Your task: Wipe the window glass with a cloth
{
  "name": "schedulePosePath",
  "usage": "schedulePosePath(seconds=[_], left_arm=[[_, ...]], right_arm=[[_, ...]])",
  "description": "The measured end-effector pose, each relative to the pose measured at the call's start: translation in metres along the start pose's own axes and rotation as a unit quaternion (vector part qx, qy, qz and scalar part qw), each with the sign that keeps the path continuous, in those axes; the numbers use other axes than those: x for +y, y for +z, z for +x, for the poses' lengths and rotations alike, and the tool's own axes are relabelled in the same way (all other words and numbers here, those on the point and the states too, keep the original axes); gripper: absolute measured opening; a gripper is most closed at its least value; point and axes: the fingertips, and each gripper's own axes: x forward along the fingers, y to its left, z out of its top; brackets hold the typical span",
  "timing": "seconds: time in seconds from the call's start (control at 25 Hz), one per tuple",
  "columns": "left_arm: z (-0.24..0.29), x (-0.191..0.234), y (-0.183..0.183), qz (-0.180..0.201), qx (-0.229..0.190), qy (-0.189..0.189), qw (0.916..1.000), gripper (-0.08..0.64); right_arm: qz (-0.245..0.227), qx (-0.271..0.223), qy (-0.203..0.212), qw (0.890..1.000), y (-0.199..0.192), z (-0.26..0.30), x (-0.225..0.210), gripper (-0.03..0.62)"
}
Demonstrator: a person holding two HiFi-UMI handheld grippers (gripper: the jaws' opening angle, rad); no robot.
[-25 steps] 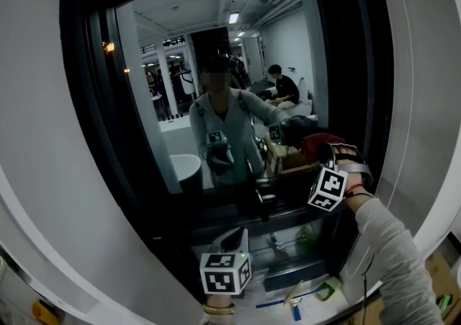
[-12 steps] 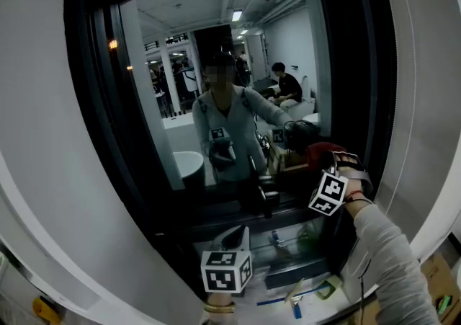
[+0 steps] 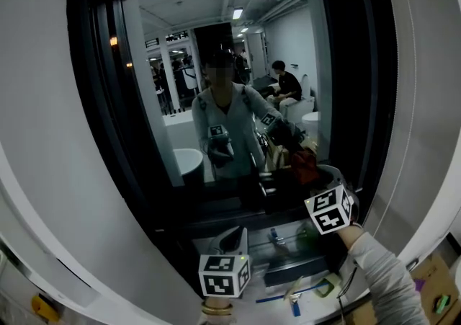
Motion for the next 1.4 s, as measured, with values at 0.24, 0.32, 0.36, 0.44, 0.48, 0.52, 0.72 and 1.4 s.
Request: schedulePosePath(seconds=[0.24, 0.32, 0.36, 0.44, 0.48, 0.52, 0.72, 1.4], left_arm=[[-0.011, -0.003, -0.012, -0.003, -0.004, 0.002, 1.0000, 0.005], [-0.015, -0.004, -0.013, -0.005, -0.005, 0.003, 1.0000, 0.005], [-0.018, -0.005, -0.014, -0.007, -0.006, 0.003, 1.0000, 0.005], [-0.022, -0.005, -0.016, -0.012, -0.007, 0.004, 0.9999, 0.005], [-0.025, -0.005, -0.017, -0.014, -0.008, 0.004, 0.9999, 0.005], [-0.027, -0.005, -0.019, -0.017, -0.008, 0.005, 0.9998, 0.005], [-0.037, -0.007, -0.029, -0.026, -0.007, 0.009, 0.9996, 0.005], [-0.061, -0.016, -0.073, -0.046, 0.027, 0.015, 0.9985, 0.005]], right_arm=[[0.076, -0.041, 0.031, 0.996, 0.004, -0.045, 0.054, 0.051], [0.103, -0.042, 0.044, 0.993, 0.000, -0.057, 0.070, 0.051], [0.115, -0.040, 0.052, 0.991, -0.002, -0.063, 0.078, 0.051], [0.140, -0.034, 0.067, 0.987, -0.007, -0.073, 0.096, 0.051], [0.152, -0.031, 0.073, 0.985, -0.009, -0.078, 0.105, 0.051], [0.165, -0.029, 0.079, 0.983, -0.012, -0.083, 0.113, 0.051], [0.203, -0.021, 0.104, 0.973, -0.020, -0.108, 0.145, 0.051], [0.250, -0.001, 0.167, 0.954, -0.050, -0.158, 0.197, 0.049]])
